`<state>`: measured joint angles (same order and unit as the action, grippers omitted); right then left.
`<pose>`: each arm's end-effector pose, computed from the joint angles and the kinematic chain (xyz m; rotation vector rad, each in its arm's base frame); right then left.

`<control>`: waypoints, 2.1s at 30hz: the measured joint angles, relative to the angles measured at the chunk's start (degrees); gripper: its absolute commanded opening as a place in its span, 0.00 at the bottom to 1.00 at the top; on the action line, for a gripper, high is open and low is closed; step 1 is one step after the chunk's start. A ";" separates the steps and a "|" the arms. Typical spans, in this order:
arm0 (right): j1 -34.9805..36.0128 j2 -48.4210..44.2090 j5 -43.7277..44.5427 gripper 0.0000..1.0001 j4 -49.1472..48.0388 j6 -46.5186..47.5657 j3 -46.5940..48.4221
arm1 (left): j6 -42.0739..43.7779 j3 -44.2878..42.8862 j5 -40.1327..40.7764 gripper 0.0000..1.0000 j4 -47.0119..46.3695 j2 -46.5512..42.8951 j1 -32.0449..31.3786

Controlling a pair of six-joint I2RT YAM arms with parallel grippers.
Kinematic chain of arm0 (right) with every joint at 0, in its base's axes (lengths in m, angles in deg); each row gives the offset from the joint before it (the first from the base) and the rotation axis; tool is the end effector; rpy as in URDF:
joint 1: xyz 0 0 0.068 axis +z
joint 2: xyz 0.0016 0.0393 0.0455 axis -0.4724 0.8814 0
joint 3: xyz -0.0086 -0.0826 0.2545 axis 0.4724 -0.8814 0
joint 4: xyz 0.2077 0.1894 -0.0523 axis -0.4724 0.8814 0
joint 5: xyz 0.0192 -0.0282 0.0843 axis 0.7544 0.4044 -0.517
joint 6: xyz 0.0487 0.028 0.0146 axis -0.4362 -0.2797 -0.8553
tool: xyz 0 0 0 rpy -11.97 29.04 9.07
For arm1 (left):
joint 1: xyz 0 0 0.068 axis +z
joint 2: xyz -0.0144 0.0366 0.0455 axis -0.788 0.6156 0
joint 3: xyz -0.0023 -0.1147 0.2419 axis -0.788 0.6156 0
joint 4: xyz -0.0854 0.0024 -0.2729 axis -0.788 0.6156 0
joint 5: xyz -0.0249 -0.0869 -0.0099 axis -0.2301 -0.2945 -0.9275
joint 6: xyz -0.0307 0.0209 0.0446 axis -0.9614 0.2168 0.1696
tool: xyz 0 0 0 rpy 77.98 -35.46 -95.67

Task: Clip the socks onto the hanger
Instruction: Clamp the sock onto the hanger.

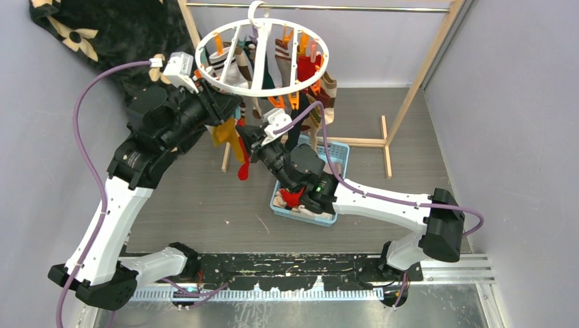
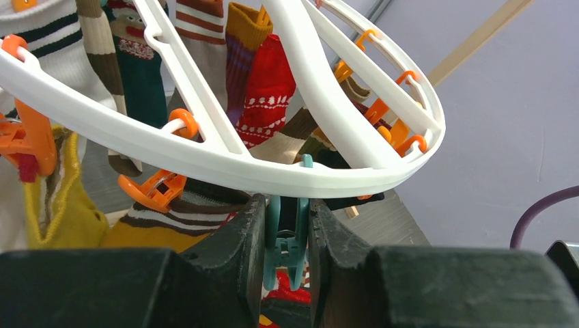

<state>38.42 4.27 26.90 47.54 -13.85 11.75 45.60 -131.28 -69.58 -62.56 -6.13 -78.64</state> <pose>0.1648 0.3376 0.3904 -0.3982 1.2419 0.6903 0.2125 -0.1120 0.5069 0.0713 1.6675 -0.8250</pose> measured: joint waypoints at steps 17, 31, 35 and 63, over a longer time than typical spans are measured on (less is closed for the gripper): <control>0.00 -0.02 -0.35 0.01 -0.02 -1.05 0.00 | 0.07 0.74 0.15 0.00 -0.46 -0.24 -0.04; 0.00 -1.66 -1.11 0.01 -0.07 -1.68 0.00 | 0.07 1.07 0.39 0.00 -1.16 -0.48 -0.04; 0.00 -1.66 -1.51 0.01 -0.04 -1.70 0.00 | 0.07 1.14 0.52 0.00 -1.20 -0.48 -0.04; 0.00 -1.01 -2.78 0.23 0.26 -1.36 3.50 | 0.09 1.18 2.82 0.51 -0.81 -0.87 -0.02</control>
<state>38.42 3.26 24.12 47.80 -15.20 15.25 45.68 -130.10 -66.76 -63.37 -7.00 -78.66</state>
